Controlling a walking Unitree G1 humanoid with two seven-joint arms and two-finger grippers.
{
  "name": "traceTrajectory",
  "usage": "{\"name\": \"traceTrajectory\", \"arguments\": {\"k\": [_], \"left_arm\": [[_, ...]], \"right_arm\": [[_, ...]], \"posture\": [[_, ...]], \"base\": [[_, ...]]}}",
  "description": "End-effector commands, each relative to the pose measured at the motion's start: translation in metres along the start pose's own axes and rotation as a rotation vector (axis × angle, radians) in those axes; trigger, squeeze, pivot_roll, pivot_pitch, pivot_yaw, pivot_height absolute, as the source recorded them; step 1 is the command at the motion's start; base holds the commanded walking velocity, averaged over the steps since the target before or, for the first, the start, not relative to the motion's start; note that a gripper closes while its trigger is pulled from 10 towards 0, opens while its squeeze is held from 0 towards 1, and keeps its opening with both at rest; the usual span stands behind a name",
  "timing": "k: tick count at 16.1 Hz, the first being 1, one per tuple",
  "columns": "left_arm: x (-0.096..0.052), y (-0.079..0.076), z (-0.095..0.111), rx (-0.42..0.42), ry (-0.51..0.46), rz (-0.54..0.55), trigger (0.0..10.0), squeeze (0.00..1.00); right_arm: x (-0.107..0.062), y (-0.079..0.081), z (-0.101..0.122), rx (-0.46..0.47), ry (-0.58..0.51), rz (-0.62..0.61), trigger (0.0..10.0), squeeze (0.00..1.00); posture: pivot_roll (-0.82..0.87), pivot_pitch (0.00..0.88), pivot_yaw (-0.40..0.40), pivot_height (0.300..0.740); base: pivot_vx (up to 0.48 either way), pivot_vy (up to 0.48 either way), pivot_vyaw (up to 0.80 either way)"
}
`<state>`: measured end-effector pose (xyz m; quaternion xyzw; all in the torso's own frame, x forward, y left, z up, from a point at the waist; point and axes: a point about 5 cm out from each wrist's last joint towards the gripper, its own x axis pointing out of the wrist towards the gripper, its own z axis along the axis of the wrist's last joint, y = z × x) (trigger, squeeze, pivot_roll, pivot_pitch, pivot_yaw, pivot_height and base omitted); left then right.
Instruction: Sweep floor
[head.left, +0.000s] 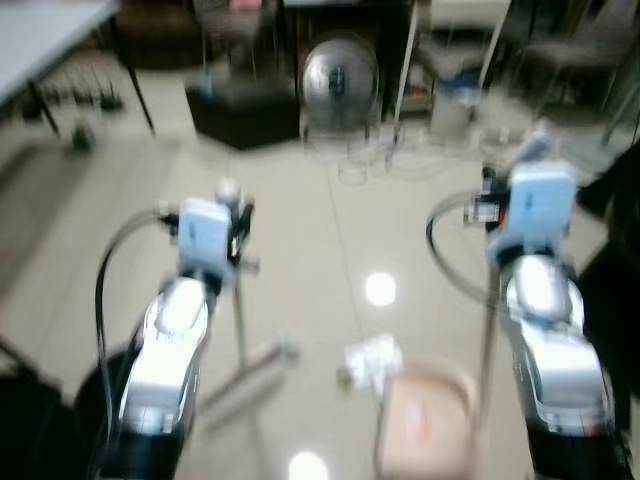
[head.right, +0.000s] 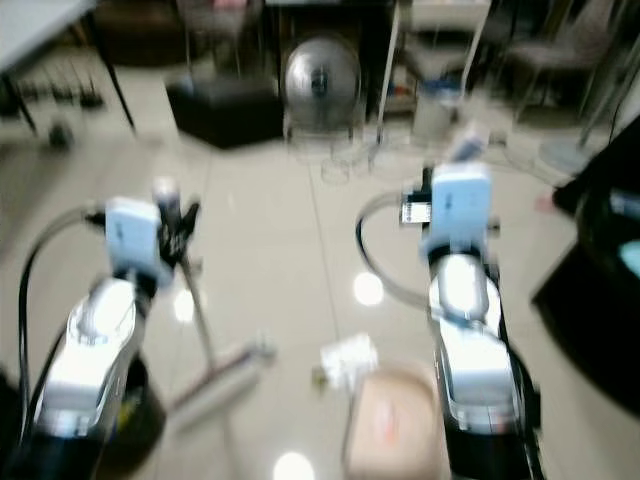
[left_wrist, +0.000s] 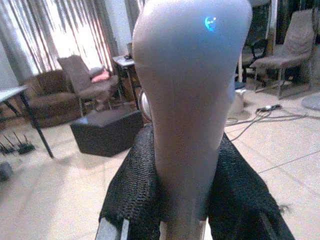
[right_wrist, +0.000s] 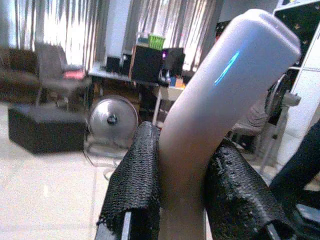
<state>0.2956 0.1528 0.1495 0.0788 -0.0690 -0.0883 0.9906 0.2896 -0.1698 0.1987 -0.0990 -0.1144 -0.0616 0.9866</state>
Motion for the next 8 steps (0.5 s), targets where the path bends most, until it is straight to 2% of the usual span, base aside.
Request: {"name": "traceTrajectory", "arguments": {"k": [1,6,8], "left_arm": [[0.0067,-0.0066,0.0108,-0.006,-0.050,-0.022,10.0,0.00],[0.0090,-0.0075,0.0075,-0.014,-0.041,-0.043,10.0,0.00],[0.0166,-0.0137,0.0094,-0.021,-0.053,-0.074,10.0,0.00]], "right_arm": [[0.0013,-0.0080,0.0029,0.003,-0.011,-0.031,10.0,0.00],[-0.0017,-0.0005,0.0049,0.058,-0.041,-0.005,10.0,0.00],[0.0004,-0.0018,0.0097,0.074,-0.057,0.007,10.0,0.00]], "posture": [[-0.12,0.000,0.020,0.740],[-0.15,0.000,0.069,0.740],[-0.18,0.000,0.091,0.740]], "base": [[0.307,0.000,0.00],[0.331,0.000,0.00],[0.358,0.000,0.00]]}}
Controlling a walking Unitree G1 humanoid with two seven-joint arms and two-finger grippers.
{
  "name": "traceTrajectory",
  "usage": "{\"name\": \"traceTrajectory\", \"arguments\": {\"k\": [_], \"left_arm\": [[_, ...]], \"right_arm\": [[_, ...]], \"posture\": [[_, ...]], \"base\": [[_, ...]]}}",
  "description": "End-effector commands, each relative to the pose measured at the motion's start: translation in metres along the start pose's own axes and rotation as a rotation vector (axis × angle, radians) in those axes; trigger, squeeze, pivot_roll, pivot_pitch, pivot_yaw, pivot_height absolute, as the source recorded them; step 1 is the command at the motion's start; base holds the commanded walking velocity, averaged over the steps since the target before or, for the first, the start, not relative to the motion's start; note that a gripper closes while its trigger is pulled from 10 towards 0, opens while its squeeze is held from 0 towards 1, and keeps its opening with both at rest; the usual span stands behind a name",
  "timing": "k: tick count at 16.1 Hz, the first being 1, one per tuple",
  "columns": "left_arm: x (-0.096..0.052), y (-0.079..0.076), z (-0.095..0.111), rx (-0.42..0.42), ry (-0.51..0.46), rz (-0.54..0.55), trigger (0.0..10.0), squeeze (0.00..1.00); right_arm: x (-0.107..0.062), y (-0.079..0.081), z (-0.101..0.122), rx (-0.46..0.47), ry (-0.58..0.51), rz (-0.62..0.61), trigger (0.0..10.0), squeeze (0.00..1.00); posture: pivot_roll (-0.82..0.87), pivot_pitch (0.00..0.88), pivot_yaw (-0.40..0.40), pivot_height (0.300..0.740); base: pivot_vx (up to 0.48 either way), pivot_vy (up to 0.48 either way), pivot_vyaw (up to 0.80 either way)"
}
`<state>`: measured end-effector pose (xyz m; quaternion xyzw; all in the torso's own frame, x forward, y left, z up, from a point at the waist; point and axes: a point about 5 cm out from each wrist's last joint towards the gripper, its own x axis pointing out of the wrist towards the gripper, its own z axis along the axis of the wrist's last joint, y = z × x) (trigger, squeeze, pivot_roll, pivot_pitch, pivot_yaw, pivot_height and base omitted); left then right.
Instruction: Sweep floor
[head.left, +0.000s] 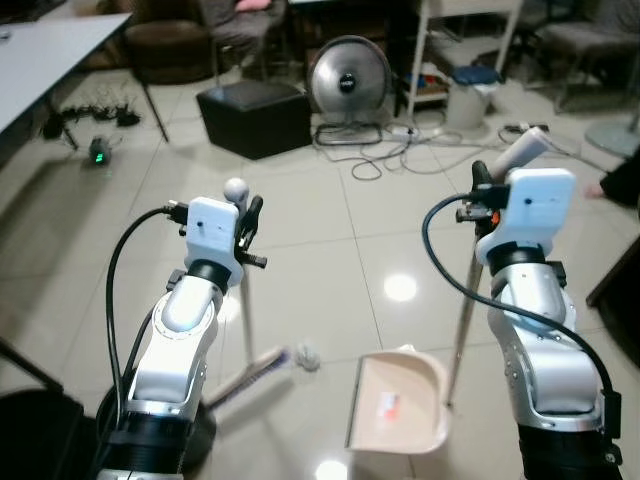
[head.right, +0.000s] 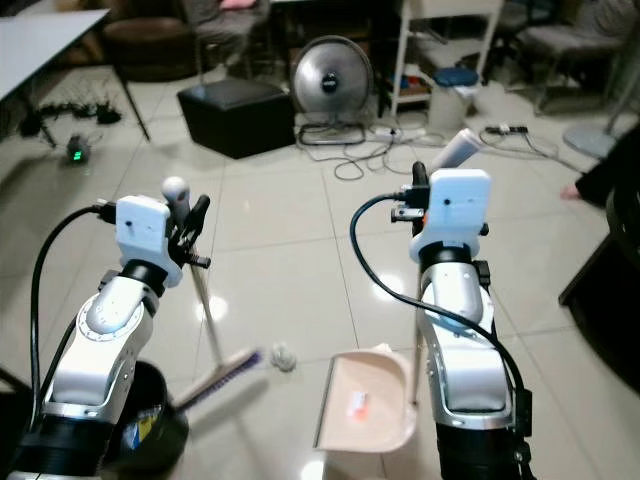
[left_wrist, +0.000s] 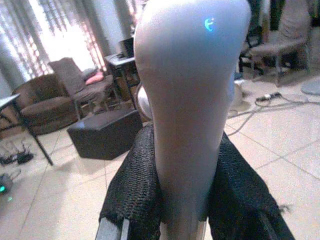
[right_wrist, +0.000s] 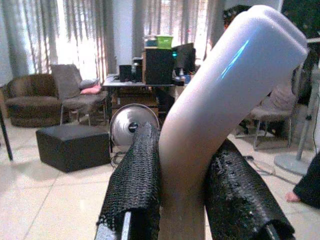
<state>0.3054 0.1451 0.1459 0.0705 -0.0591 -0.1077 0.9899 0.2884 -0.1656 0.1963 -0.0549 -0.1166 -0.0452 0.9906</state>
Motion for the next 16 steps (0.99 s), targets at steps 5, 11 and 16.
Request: {"name": "traceTrajectory", "arguments": {"k": [5,11,16], "left_arm": [[0.011,0.000,0.013,0.015,-0.072,-0.038,10.0,0.00],[0.012,0.007,0.013,0.019,-0.072,-0.005,10.0,0.00],[0.015,0.008,0.015,0.034,-0.084,-0.002,10.0,0.00]], "right_arm": [[0.004,0.000,0.012,-0.004,-0.058,0.039,10.0,0.00],[0.004,0.002,0.012,0.015,-0.048,0.051,10.0,0.00],[0.004,0.004,0.010,0.022,-0.045,0.065,10.0,0.00]], "posture": [[-0.20,0.000,0.102,0.740],[-0.19,0.000,0.091,0.740],[-0.18,0.000,0.076,0.740]], "base": [[0.362,0.000,0.00],[0.363,0.000,0.00],[0.362,0.000,0.00]]}}
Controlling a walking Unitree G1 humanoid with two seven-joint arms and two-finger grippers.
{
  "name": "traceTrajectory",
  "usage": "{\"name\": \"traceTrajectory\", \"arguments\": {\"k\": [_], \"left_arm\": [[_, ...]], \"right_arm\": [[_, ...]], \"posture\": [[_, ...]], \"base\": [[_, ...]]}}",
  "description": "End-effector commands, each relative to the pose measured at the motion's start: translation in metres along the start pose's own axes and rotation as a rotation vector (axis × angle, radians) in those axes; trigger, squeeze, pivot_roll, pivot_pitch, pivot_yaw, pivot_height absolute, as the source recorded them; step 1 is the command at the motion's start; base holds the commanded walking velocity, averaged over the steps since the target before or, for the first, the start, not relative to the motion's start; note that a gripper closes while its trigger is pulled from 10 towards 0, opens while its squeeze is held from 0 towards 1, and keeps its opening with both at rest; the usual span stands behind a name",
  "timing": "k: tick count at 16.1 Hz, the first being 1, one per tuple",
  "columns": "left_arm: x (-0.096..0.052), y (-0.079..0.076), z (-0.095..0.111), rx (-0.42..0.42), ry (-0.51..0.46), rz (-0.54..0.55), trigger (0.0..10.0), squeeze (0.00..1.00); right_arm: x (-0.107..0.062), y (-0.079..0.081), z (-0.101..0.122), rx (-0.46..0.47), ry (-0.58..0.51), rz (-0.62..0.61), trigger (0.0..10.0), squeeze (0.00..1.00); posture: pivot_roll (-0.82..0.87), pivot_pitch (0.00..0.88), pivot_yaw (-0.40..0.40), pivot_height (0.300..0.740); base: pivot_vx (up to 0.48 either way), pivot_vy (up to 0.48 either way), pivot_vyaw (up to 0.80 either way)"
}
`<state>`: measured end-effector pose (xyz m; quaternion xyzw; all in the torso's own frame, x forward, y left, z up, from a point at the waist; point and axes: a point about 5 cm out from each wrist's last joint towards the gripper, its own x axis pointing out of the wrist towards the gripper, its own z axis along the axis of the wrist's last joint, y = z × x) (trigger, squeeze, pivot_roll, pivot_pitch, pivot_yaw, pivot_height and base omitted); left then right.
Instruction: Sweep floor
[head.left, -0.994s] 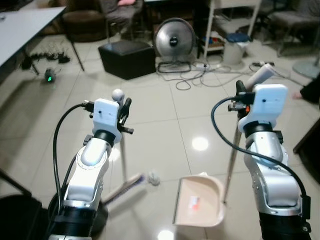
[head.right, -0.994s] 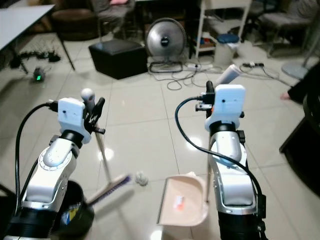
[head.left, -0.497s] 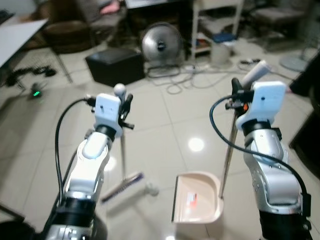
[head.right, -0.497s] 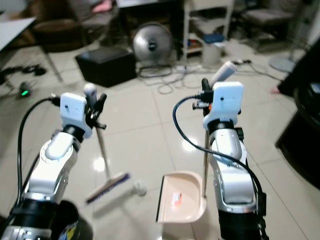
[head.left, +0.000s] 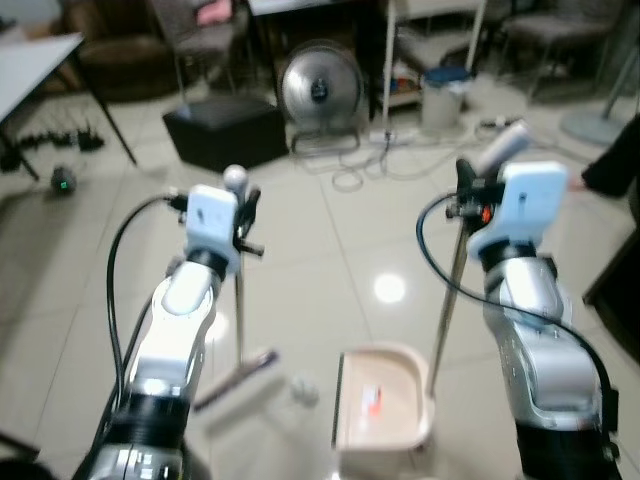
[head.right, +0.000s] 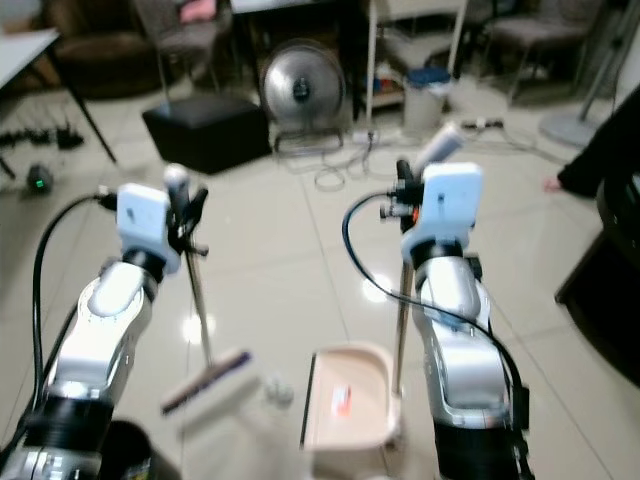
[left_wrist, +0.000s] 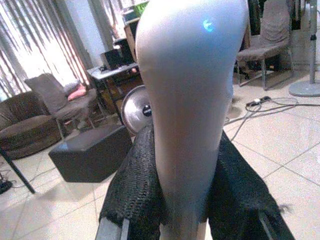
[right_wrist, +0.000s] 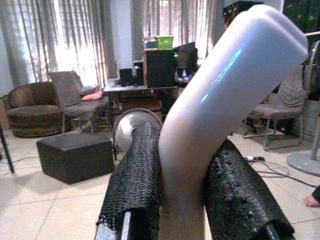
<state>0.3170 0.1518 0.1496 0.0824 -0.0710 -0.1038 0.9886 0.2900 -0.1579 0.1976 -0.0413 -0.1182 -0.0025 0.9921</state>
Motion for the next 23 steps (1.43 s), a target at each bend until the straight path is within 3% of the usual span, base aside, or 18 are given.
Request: {"name": "traceTrajectory", "arguments": {"k": [1,8,12,14,18,22,23], "left_arm": [[0.004,-0.001,0.013,0.008,-0.061,-0.010,10.0,0.00],[0.004,0.004,0.019,0.016,-0.064,0.005,10.0,0.00],[0.000,0.012,0.017,0.036,-0.047,0.034,10.0,0.00],[0.000,0.017,0.015,0.008,-0.018,0.082,10.0,0.00],[0.009,0.012,0.015,0.004,-0.017,0.047,10.0,0.00],[0.015,0.011,0.016,-0.032,-0.018,0.069,10.0,0.00],[0.017,0.012,0.015,-0.042,-0.017,0.094,10.0,0.00]], "right_arm": [[0.002,-0.004,0.008,-0.017,-0.039,-0.019,10.0,0.00],[0.005,-0.007,0.013,0.022,-0.081,-0.008,10.0,0.00],[0.010,-0.008,0.005,-0.043,-0.077,-0.016,10.0,0.00],[0.013,-0.007,0.001,-0.059,-0.090,-0.012,10.0,0.00],[0.013,-0.011,-0.005,-0.018,-0.096,-0.007,10.0,0.00],[0.018,-0.009,-0.013,-0.009,-0.068,0.023,10.0,0.00],[0.019,-0.009,-0.014,-0.010,-0.082,0.021,10.0,0.00]], "posture": [[-0.17,0.000,0.072,0.740],[-0.09,0.021,0.047,0.740],[-0.05,0.063,0.042,0.740],[-0.06,0.095,0.049,0.740],[-0.05,0.133,0.032,0.740],[-0.02,0.154,0.028,0.740],[-0.01,0.193,0.036,0.740]], "base": [[0.360,0.000,0.00],[0.362,0.000,0.00],[0.363,0.000,0.00],[0.291,0.000,0.00],[0.248,0.000,0.00],[0.000,0.000,0.00],[0.000,0.000,0.00]]}}
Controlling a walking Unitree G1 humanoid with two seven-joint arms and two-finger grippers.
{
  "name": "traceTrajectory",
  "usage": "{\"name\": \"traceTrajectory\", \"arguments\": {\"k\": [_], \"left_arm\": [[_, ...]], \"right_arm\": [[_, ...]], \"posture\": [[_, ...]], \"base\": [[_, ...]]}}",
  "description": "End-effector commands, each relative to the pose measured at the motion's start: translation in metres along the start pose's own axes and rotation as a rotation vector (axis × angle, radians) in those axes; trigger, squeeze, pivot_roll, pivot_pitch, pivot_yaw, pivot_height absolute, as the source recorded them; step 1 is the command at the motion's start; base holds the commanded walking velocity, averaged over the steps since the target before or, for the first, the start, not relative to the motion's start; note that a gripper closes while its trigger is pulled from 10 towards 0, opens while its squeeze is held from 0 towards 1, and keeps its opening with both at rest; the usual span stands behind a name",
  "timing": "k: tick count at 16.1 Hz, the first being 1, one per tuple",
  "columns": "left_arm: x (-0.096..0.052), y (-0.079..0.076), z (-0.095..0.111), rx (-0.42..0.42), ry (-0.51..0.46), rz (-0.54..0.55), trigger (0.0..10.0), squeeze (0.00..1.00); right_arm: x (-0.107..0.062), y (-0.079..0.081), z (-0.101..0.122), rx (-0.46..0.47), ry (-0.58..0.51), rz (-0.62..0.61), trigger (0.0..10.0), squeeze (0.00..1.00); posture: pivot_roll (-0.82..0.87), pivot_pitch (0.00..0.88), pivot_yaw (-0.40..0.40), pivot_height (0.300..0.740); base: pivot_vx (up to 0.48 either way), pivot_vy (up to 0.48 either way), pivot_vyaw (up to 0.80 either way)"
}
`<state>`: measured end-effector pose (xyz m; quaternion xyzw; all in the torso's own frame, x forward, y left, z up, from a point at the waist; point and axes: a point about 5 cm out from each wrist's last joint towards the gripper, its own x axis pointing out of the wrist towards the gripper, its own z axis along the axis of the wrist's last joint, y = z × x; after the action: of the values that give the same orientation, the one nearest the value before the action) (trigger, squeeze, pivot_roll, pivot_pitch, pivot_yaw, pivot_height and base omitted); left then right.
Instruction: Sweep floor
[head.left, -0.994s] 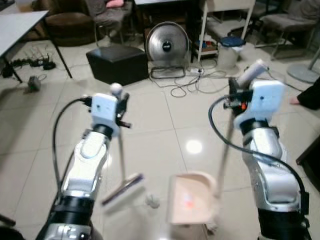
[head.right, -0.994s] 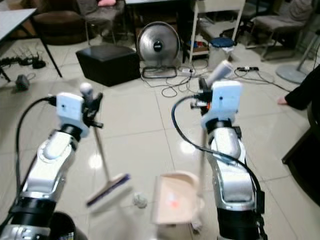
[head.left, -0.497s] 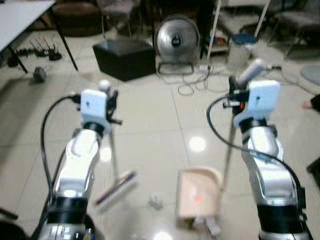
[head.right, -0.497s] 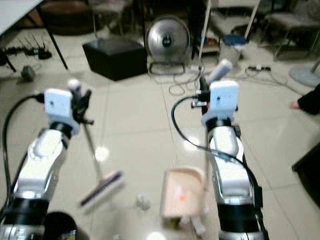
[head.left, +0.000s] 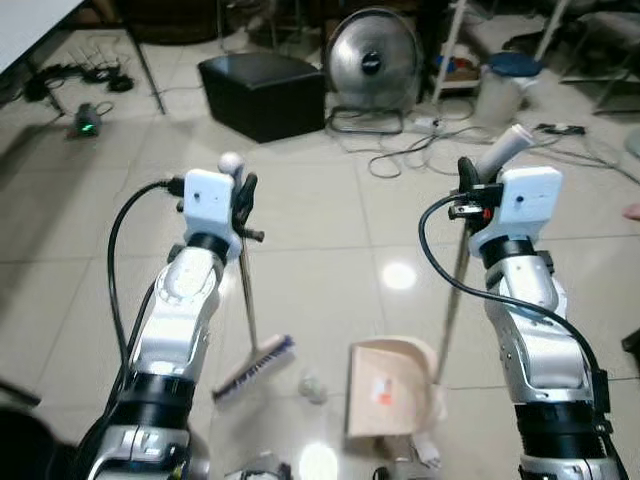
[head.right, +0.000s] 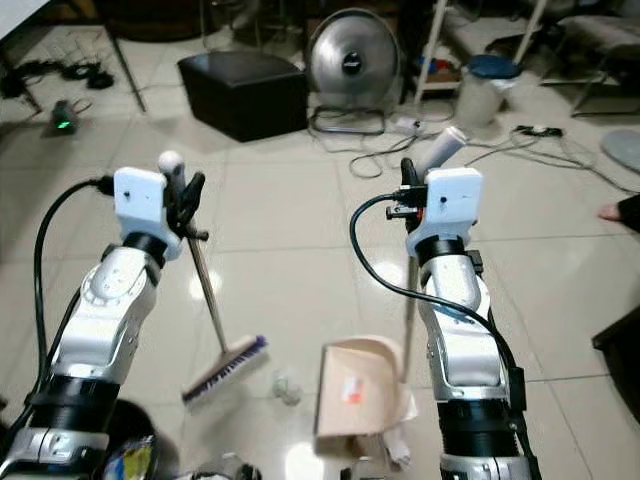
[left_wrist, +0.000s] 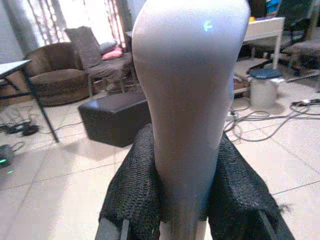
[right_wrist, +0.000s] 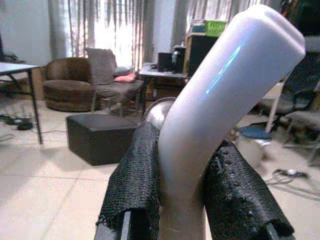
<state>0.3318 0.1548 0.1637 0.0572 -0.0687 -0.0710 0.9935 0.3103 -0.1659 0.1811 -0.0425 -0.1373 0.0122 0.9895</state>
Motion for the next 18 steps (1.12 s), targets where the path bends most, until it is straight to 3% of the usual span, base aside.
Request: {"name": "traceTrajectory", "arguments": {"k": [1,2,4,5,9,13,15,18], "left_arm": [[0.003,0.002,0.004,-0.004,-0.033,0.025,10.0,0.00],[0.007,-0.002,0.003,-0.007,-0.038,0.034,10.0,0.00],[0.009,-0.003,0.002,-0.009,-0.038,0.039,10.0,0.00],[0.013,-0.007,0.003,-0.030,-0.066,0.065,10.0,0.00],[0.023,-0.018,0.014,-0.049,-0.160,0.064,10.0,0.00],[0.029,-0.013,0.024,-0.048,-0.284,0.118,10.0,0.00],[0.031,-0.013,0.023,-0.059,-0.293,0.144,10.0,0.00],[0.032,-0.020,0.017,-0.067,-0.295,0.159,10.0,0.00]], "right_arm": [[0.004,-0.005,0.005,-0.015,-0.043,-0.016,10.0,0.00],[0.005,-0.011,-0.001,-0.020,-0.051,-0.085,10.0,0.00],[0.005,-0.013,-0.004,-0.027,-0.053,-0.110,10.0,0.00],[0.003,-0.014,-0.008,-0.040,-0.083,-0.124,10.0,0.00],[-0.005,-0.011,-0.018,-0.104,-0.154,-0.119,10.0,0.00],[0.003,0.004,-0.015,-0.199,-0.276,-0.016,10.0,0.00],[0.009,0.015,-0.014,-0.272,-0.329,0.032,10.0,0.00],[0.015,0.032,-0.015,-0.304,-0.380,0.030,10.0,0.00]], "posture": [[-0.01,0.199,0.037,0.740],[0.01,0.236,0.050,0.740],[0.01,0.236,0.050,0.740],[0.03,0.280,0.075,0.740],[0.08,0.324,0.120,0.740],[0.11,0.373,0.144,0.740],[0.12,0.380,0.149,0.740],[0.17,0.396,0.178,0.740]], "base": [[0.000,0.000,0.00],[0.000,0.000,0.00],[0.000,0.000,0.00],[0.000,0.000,0.00],[0.000,0.000,0.00],[0.000,0.000,0.00],[0.000,0.000,0.00],[0.000,0.000,0.00]]}}
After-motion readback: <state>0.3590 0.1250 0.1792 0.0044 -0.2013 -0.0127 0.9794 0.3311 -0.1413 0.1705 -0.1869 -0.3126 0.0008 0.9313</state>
